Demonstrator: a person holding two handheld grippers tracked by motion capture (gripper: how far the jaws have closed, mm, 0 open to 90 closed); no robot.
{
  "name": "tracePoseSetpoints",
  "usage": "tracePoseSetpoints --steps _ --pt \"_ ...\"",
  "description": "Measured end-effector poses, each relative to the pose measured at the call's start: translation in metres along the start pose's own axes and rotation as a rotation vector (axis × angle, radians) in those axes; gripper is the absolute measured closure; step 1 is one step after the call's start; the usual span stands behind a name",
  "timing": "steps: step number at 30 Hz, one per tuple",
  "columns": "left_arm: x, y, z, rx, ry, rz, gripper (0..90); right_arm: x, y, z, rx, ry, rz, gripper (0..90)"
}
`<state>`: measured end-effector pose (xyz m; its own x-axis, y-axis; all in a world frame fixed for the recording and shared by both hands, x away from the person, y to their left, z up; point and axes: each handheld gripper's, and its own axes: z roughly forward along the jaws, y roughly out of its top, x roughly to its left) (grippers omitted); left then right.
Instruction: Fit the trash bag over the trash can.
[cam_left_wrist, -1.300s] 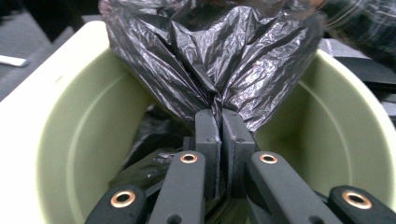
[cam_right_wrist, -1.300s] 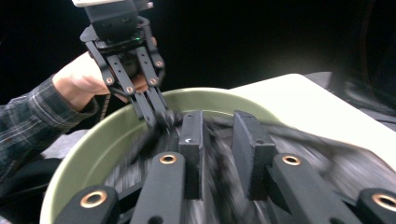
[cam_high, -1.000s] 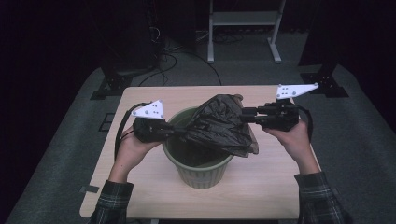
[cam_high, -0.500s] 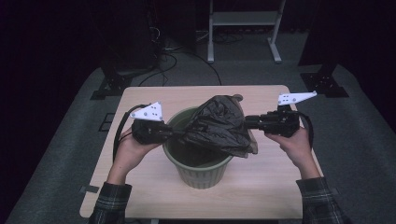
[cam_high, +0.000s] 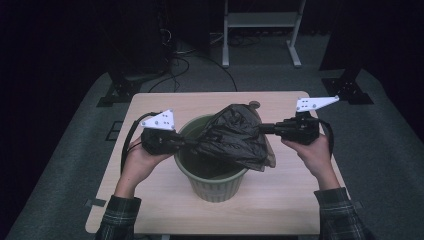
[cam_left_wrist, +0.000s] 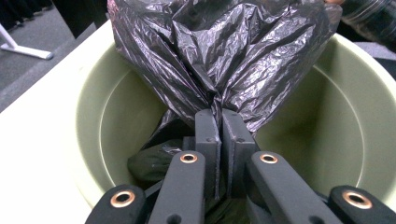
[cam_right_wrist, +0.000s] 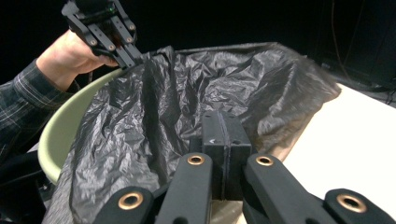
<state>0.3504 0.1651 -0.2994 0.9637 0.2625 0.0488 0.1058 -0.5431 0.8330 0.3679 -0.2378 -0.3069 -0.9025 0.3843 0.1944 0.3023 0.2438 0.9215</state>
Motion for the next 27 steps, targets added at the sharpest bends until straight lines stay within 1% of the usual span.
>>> tracePoseSetpoints --steps 4,6,9,12,14,19,21,22,24,25,27 --pt "-0.001 0.001 0.002 0.006 -0.002 0.005 86.2 0.001 0.002 -0.004 -0.010 -0.001 -0.002 90.0" --pt "-0.002 0.001 0.005 0.012 -0.003 0.007 86.2 0.002 0.004 -0.005 -0.022 0.012 -0.004 90.0" --pt "-0.003 0.004 0.008 0.026 0.003 0.020 86.2 0.005 0.014 -0.002 -0.032 0.024 -0.015 90.0" --pt "-0.004 0.007 0.009 0.032 0.004 0.029 86.1 0.011 0.026 0.007 -0.035 0.044 -0.043 90.0" --pt "-0.004 0.008 0.010 0.047 0.013 0.038 86.0 0.015 0.035 0.015 -0.038 0.060 -0.058 90.0" --pt "-0.007 0.009 0.011 0.066 0.032 0.058 85.9 0.023 0.057 0.034 -0.057 0.097 -0.088 90.0" --pt "-0.008 0.009 0.011 0.063 0.031 0.059 85.9 0.026 0.065 0.042 -0.054 0.104 -0.102 90.0" --pt "-0.008 0.009 0.010 0.060 0.034 0.056 85.9 0.027 0.067 0.044 -0.054 0.100 -0.109 90.0" --pt "-0.007 0.007 0.008 0.048 0.036 0.047 85.9 0.029 0.068 0.045 -0.060 0.108 -0.110 89.9" --pt "-0.006 0.006 0.007 0.045 0.042 0.045 86.0 0.030 0.066 0.043 -0.056 0.094 -0.112 84.1" --pt "-0.005 0.004 0.005 0.042 0.046 0.039 85.9 0.028 0.060 0.037 -0.045 0.078 -0.101 77.5"
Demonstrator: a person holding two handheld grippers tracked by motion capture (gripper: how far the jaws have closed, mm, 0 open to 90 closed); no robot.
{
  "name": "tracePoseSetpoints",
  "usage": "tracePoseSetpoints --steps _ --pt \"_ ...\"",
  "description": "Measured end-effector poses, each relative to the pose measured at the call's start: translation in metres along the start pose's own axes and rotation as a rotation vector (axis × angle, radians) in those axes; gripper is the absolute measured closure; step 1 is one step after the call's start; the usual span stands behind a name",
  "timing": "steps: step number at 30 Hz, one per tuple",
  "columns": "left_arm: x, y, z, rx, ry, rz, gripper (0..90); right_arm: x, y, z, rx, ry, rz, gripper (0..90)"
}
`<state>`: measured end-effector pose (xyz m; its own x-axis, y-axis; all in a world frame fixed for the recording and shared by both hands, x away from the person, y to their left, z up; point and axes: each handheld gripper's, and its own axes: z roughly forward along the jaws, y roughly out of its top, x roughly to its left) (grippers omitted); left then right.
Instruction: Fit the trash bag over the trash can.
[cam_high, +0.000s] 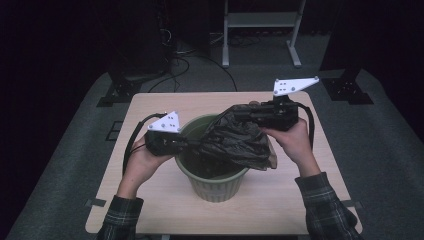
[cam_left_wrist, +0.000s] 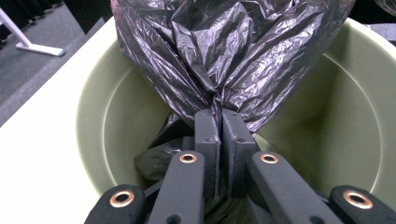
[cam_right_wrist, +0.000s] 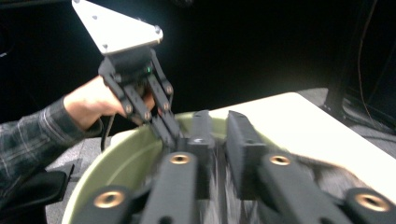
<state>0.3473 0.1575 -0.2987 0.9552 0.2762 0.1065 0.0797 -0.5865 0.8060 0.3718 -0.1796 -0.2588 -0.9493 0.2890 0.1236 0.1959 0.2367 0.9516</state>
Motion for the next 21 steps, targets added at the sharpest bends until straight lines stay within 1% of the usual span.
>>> tracePoseSetpoints --steps 2,4,6,8,11,14,16,17,19,21 --pt "0.000 -0.001 -0.002 -0.003 0.013 -0.004 86.0 -0.001 -0.009 -0.010 0.013 -0.036 0.008 75.0" --pt "0.000 -0.002 -0.003 -0.009 0.022 -0.006 86.0 -0.004 -0.020 -0.022 0.017 -0.060 0.027 73.1" --pt "0.000 -0.002 -0.004 -0.007 0.023 -0.009 86.0 -0.007 -0.031 -0.032 0.023 -0.079 0.050 69.4" --pt "0.000 -0.003 -0.005 -0.007 0.025 -0.011 86.0 -0.011 -0.041 -0.040 0.027 -0.102 0.068 69.3" --pt "0.000 -0.003 -0.005 0.000 0.026 -0.009 86.0 -0.017 -0.053 -0.050 0.039 -0.134 0.103 66.2" --pt "0.000 -0.004 -0.005 -0.002 0.023 -0.009 86.0 -0.021 -0.061 -0.053 0.035 -0.142 0.133 62.5" --pt "0.000 -0.004 -0.005 0.000 0.023 -0.009 86.0 -0.022 -0.065 -0.052 0.029 -0.138 0.153 59.4" --pt "0.000 -0.004 -0.005 0.000 0.022 -0.009 86.0 -0.022 -0.066 -0.051 0.027 -0.136 0.155 57.3" --pt "0.000 -0.004 -0.005 0.000 0.022 -0.009 86.0 -0.023 -0.068 -0.049 0.016 -0.127 0.174 56.7" --pt "-0.001 -0.004 -0.005 0.000 0.020 -0.010 86.0 -0.023 -0.068 -0.047 0.014 -0.120 0.181 55.4"
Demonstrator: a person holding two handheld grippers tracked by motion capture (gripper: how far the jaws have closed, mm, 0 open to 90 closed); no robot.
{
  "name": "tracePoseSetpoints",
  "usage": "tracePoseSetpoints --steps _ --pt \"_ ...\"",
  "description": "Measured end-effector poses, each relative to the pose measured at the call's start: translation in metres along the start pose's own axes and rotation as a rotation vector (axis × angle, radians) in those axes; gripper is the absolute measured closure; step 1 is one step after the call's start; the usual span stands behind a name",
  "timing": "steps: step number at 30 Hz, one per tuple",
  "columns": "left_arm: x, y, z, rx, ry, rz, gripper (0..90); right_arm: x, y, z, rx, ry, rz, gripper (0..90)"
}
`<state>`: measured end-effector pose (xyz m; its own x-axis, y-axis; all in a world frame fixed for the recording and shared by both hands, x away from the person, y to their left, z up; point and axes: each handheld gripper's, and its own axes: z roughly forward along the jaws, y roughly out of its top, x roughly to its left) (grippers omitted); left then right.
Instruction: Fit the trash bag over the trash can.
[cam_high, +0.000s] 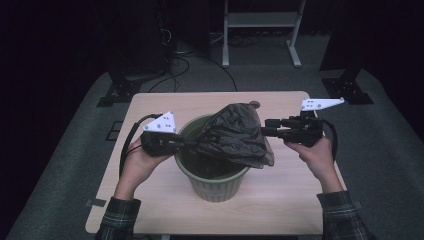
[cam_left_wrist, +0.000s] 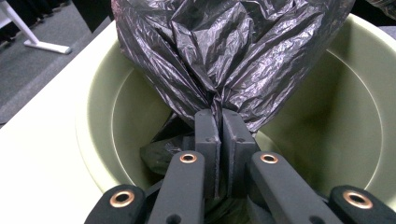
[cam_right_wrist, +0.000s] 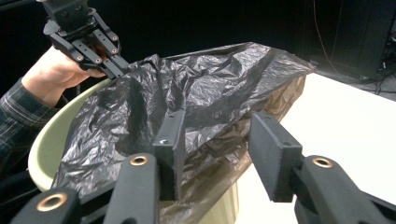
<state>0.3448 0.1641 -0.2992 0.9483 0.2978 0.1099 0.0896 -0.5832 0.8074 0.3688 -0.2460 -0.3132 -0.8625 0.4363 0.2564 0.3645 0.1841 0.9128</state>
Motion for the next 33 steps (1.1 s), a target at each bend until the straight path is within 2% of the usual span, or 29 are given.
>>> tracePoseSetpoints --steps 3,5,7,9,14,18,23,27,33 --pt "0.000 -0.001 0.000 -0.001 0.000 -0.001 86.0 -0.001 0.001 0.006 0.005 0.007 0.012 55.9" --pt "0.000 -0.002 0.000 -0.005 -0.003 -0.004 86.0 0.000 0.001 0.011 0.021 0.006 0.016 64.4" --pt "0.000 -0.003 0.000 -0.004 -0.006 -0.008 86.1 0.000 0.000 0.015 0.034 -0.003 0.005 79.4" --pt "0.000 -0.004 0.001 -0.001 -0.010 -0.007 86.2 0.002 0.000 0.017 0.034 -0.018 -0.020 90.0" --pt "-0.001 -0.004 0.002 0.005 -0.018 -0.006 86.3 0.011 0.013 0.027 0.011 0.025 -0.053 90.0" --pt "-0.001 -0.004 0.004 0.013 -0.025 -0.001 86.4 0.024 0.034 0.040 -0.005 0.068 -0.100 90.0" --pt "-0.002 -0.004 0.006 0.019 -0.031 0.003 86.5 0.043 0.067 0.065 -0.013 0.117 -0.159 90.0" --pt "-0.003 -0.004 0.006 0.025 -0.033 0.007 86.5 0.053 0.082 0.088 -0.004 0.145 -0.180 90.0" --pt "-0.003 -0.005 0.006 0.026 -0.039 0.010 86.5 0.061 0.095 0.119 -0.012 0.171 -0.181 90.0"
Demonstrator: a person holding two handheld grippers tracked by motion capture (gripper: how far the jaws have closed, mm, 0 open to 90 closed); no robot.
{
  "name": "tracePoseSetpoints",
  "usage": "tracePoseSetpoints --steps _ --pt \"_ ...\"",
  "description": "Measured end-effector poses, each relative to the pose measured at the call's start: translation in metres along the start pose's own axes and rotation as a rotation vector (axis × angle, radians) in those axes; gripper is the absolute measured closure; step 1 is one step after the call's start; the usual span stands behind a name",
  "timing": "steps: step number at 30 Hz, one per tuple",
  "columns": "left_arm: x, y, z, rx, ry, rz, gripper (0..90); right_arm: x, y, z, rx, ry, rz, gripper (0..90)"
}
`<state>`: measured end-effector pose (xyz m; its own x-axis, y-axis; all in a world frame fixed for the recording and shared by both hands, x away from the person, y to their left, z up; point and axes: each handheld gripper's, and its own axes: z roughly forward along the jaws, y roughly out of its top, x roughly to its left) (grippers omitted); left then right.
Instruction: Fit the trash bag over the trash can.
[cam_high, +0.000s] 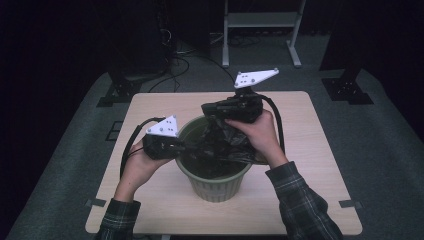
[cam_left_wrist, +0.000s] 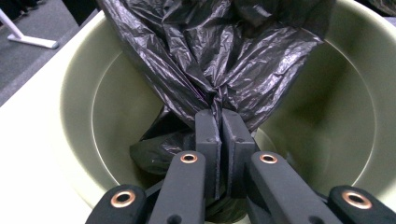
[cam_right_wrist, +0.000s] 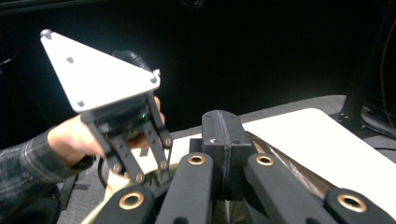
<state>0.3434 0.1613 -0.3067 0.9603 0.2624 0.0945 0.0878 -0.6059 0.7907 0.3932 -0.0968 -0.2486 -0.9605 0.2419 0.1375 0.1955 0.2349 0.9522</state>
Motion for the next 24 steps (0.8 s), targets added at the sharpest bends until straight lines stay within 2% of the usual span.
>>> tracePoseSetpoints --steps 5,7,8,9,12,16,19,24 --pt "0.000 0.000 0.000 -0.005 -0.009 0.002 86.4 -0.002 0.001 0.023 0.005 0.027 0.014 90.0" --pt "0.001 -0.001 0.000 -0.010 -0.011 -0.004 86.4 -0.002 0.000 0.025 0.011 0.018 0.009 90.0" --pt "0.001 -0.002 0.000 -0.011 -0.010 -0.008 86.4 -0.002 0.000 0.023 0.007 0.015 0.008 88.5" --pt "0.002 -0.002 -0.001 -0.010 -0.007 -0.010 86.4 -0.002 -0.001 0.020 -0.003 0.005 0.004 79.9" --pt "0.002 -0.005 -0.001 -0.018 -0.005 -0.025 86.4 -0.003 -0.001 0.004 -0.014 -0.007 0.010 72.5" --pt "0.003 -0.008 -0.001 -0.015 -0.003 -0.035 86.5 -0.002 -0.004 -0.031 -0.031 -0.058 0.002 69.6" --pt "0.004 -0.009 -0.001 -0.019 -0.001 -0.041 86.5 0.000 -0.013 -0.060 -0.038 -0.100 -0.001 67.9" --pt "0.004 -0.011 -0.002 -0.023 0.001 -0.050 86.4 0.001 -0.037 -0.094 -0.017 -0.162 0.014 65.0"
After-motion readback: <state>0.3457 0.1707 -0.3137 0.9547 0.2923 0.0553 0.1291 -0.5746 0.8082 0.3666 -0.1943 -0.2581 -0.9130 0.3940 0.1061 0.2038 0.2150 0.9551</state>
